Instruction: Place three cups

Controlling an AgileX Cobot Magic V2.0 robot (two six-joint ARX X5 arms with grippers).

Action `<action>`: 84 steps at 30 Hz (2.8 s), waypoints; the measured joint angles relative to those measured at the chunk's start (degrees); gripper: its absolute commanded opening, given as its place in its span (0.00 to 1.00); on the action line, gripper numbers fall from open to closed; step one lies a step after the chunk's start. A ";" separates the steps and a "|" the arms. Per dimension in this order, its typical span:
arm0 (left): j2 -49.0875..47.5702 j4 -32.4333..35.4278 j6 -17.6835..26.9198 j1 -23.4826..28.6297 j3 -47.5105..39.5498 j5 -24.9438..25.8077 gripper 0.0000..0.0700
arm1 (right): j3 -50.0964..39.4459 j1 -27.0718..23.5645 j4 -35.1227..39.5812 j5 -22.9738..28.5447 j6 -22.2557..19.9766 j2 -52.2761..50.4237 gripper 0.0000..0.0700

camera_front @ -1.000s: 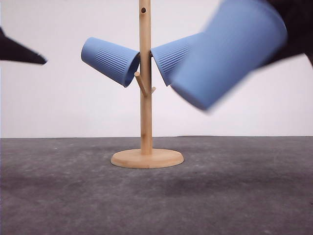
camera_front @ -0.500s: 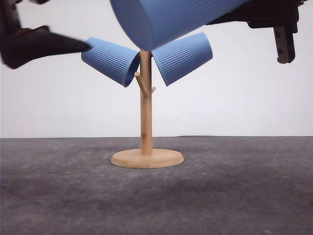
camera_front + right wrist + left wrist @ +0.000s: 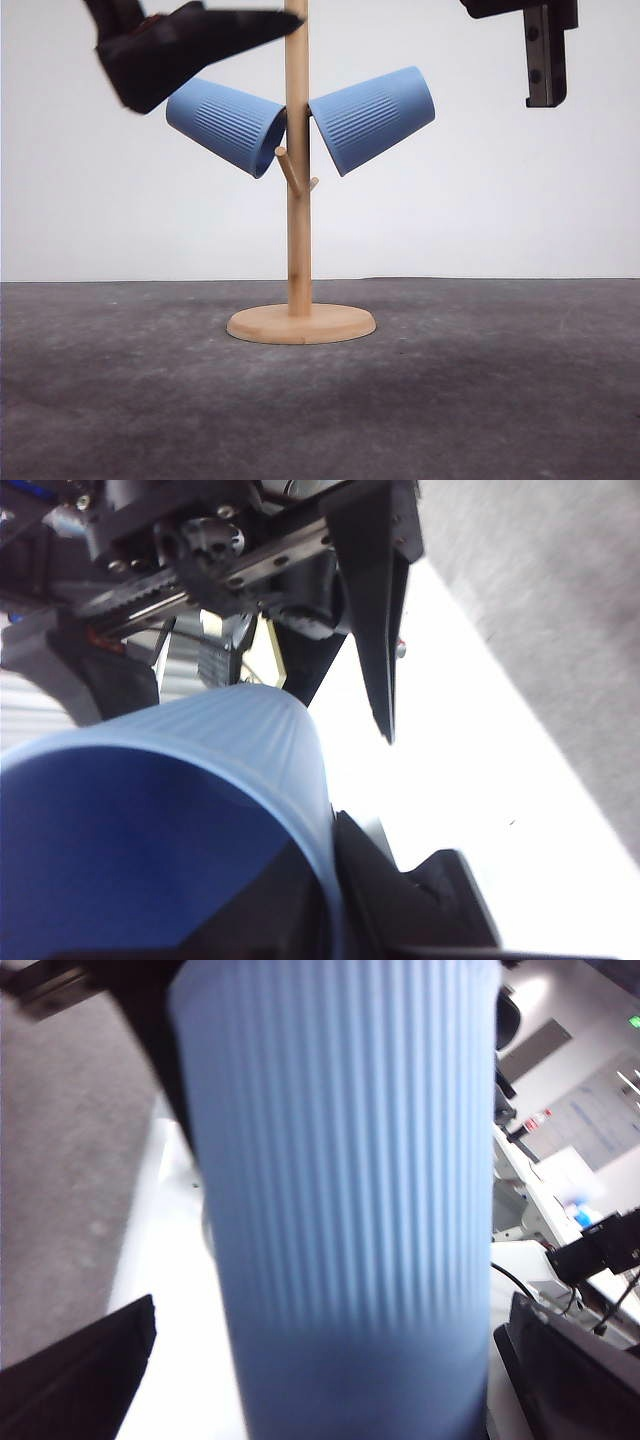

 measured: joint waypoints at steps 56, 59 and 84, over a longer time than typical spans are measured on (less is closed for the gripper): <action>0.68 -0.84 -5.27 -4.15 0.37 -0.52 0.57 | 0.11 2.74 0.13 1.94 1.47 -0.02 0.21; 0.68 -0.86 -5.27 -4.15 0.37 -0.52 0.54 | 0.11 2.74 0.13 1.94 1.47 -0.02 0.21; 0.46 -4.79 -15.44 -1.81 0.37 -11.65 0.55 | 2.38 -18.50 1.51 2.41 -2.17 -1.68 0.31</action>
